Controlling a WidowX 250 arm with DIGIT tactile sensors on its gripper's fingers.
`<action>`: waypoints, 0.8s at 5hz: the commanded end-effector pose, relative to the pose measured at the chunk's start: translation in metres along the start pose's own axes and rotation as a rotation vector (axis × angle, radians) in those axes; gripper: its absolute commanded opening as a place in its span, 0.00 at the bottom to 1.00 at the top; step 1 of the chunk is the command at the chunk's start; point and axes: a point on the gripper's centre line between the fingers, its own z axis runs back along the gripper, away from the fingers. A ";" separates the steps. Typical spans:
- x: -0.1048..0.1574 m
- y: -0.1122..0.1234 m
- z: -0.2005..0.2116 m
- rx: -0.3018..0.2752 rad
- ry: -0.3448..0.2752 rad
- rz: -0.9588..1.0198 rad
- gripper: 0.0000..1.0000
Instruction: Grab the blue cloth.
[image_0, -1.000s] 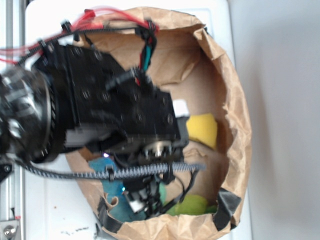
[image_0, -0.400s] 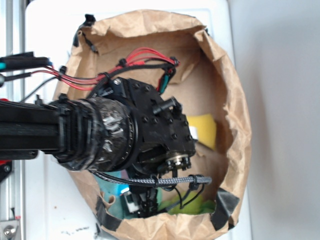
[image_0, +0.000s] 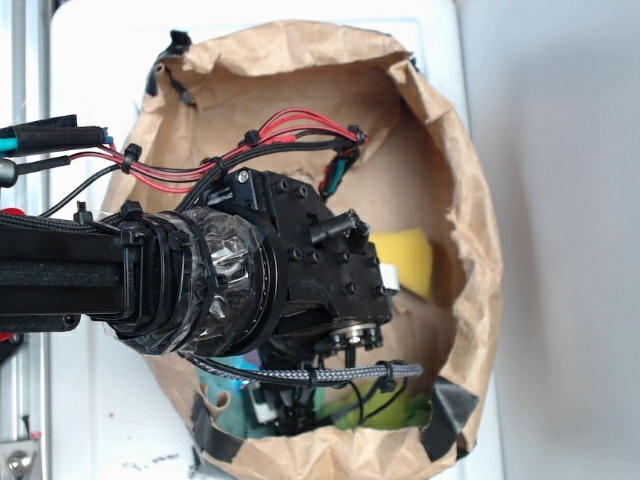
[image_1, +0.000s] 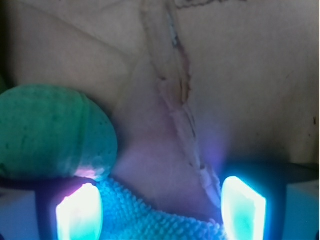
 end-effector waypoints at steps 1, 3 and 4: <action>-0.004 -0.006 0.005 -0.016 -0.081 0.021 0.00; -0.003 -0.004 0.041 -0.088 -0.108 0.063 0.00; -0.005 -0.002 0.062 -0.119 -0.140 0.091 0.00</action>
